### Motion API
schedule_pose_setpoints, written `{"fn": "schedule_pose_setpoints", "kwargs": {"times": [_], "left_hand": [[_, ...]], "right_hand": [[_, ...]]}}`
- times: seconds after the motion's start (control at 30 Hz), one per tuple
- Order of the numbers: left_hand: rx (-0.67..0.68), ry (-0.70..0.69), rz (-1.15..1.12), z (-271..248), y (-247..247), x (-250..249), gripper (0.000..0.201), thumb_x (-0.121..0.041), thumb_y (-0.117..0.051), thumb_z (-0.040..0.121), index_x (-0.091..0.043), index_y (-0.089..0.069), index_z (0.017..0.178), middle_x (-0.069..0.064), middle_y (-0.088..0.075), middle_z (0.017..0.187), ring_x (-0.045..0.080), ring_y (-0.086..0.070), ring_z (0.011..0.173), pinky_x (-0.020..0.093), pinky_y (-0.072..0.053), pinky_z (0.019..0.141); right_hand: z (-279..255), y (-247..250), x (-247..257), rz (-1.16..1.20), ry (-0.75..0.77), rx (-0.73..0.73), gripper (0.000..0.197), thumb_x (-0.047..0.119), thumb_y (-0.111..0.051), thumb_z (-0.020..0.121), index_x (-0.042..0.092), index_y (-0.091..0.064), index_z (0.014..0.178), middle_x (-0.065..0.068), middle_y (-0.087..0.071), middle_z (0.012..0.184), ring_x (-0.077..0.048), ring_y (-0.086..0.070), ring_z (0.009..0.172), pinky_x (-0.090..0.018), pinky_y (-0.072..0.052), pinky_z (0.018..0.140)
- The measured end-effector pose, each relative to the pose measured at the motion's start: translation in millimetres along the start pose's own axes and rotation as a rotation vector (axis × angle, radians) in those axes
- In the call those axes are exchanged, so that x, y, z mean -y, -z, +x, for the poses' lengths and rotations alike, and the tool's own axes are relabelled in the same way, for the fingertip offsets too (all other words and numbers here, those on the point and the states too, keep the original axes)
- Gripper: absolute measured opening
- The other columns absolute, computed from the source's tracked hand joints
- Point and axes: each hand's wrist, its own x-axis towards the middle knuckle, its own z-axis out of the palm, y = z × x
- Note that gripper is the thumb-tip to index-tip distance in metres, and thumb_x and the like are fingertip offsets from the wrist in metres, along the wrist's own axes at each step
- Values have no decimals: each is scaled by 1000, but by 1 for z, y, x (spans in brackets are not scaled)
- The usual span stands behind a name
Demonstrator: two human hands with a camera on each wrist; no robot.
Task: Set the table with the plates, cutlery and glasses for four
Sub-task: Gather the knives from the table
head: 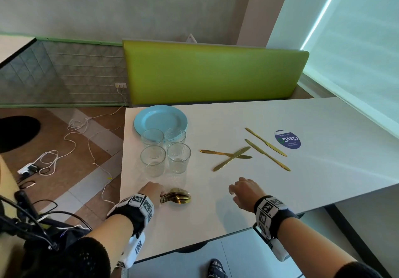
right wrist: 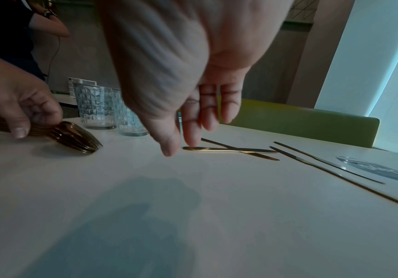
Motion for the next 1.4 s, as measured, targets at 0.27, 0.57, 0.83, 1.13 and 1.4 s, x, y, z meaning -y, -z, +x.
{"fn": "schedule_pose_setpoints", "kwargs": {"times": [0.27,0.57,0.83,1.13,1.4], "left_hand": [[-81,-2,-84,5,-3,-1,55,-13,-67,81,-12,-48,133,7,-51,136,20,-48,126,23,-38,100],[-102,55,-179,4,-2,-7,59,-23,-72,78,-8,-46,128,10,-52,133,23,-50,122,28,-42,98],[-158,-21,-193,0,12,-33,49,-28,-61,88,-9,-43,130,11,-49,133,25,-46,125,31,-38,101],[-223,-270,-268,22,44,-123,30,-21,-56,91,-12,-59,119,6,-61,123,19,-56,114,27,-43,96],[-167,-168,-205,90,57,-185,30,-17,-54,90,-6,-58,117,11,-61,123,24,-56,117,30,-43,97]], "right_hand": [[-12,-5,-7,13,-38,6,30,22,-45,95,16,-55,123,-4,-62,121,-21,-47,121,-30,-39,98],[-14,3,-11,51,-87,-6,29,21,-47,94,17,-56,122,-4,-62,119,-20,-48,119,-30,-40,97],[-10,15,-24,65,-136,-14,28,22,-47,94,18,-58,120,-4,-61,120,-20,-49,119,-30,-40,97],[0,19,-66,125,-230,-5,27,25,-50,92,21,-59,117,-5,-59,119,-22,-55,113,-29,-42,95],[31,14,-136,180,-280,7,26,26,-49,93,22,-60,117,-4,-58,120,-23,-58,110,-29,-44,92]]}}
